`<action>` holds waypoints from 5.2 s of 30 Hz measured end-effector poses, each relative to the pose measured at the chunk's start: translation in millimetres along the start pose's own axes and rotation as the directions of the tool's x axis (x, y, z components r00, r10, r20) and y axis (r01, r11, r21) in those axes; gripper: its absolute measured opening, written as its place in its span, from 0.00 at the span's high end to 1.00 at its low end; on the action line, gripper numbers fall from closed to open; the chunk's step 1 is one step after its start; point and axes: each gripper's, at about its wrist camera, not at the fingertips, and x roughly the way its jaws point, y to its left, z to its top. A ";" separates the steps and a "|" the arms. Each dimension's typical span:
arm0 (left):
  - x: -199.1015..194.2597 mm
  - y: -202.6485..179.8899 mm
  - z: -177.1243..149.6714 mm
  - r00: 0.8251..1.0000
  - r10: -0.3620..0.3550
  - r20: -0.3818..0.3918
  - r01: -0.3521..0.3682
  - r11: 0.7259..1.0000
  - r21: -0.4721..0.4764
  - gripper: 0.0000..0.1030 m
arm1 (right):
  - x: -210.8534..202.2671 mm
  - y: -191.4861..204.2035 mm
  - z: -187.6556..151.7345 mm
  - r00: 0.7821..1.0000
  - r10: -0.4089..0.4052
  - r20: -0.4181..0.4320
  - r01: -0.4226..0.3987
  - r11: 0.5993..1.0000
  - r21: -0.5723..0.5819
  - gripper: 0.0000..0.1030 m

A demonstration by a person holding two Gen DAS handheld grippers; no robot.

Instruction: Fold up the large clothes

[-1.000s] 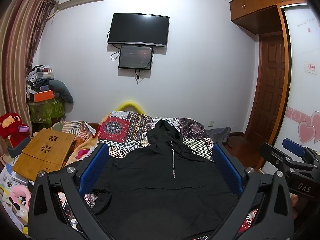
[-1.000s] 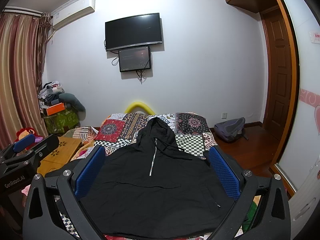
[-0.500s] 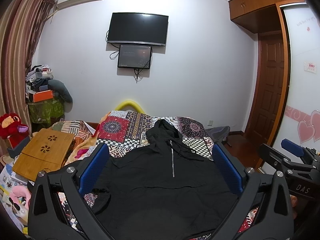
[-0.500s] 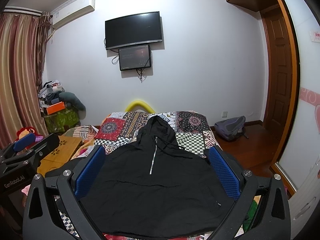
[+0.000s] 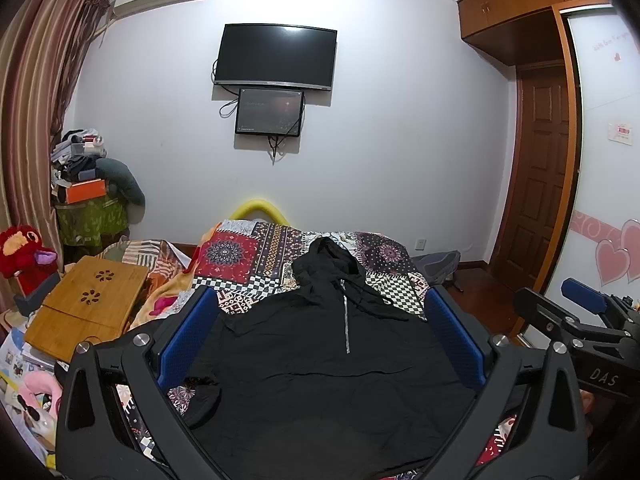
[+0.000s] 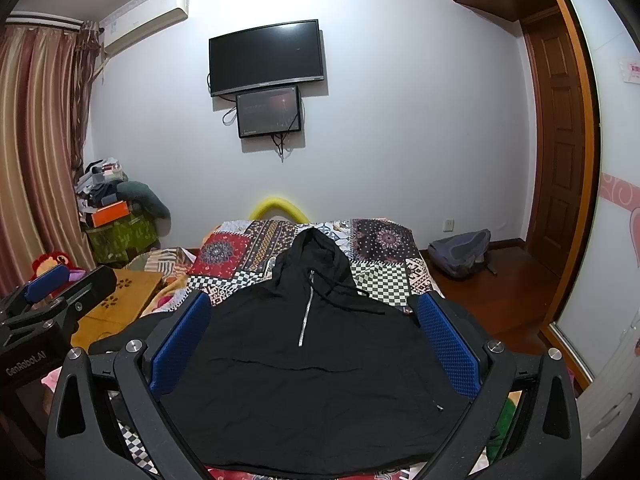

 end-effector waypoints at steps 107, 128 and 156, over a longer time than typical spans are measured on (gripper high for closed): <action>312.0 18.2 9.5 0.880 -0.202 -0.430 0.164 0.979 -0.123 0.98 | 119.6 -79.9 -72.4 0.897 -0.168 -0.408 0.139 0.985 -0.099 0.01; 286.3 -31.3 -126.7 0.664 -0.183 -0.725 0.345 0.935 0.080 0.53 | 122.4 -68.8 -72.7 0.883 -0.174 -0.436 0.114 0.981 -0.159 0.01; 205.6 171.8 -96.4 0.836 0.071 -0.545 -0.034 0.996 0.077 0.30 | 239.6 105.9 -97.6 0.815 -0.095 -0.571 -0.317 0.752 -0.578 0.02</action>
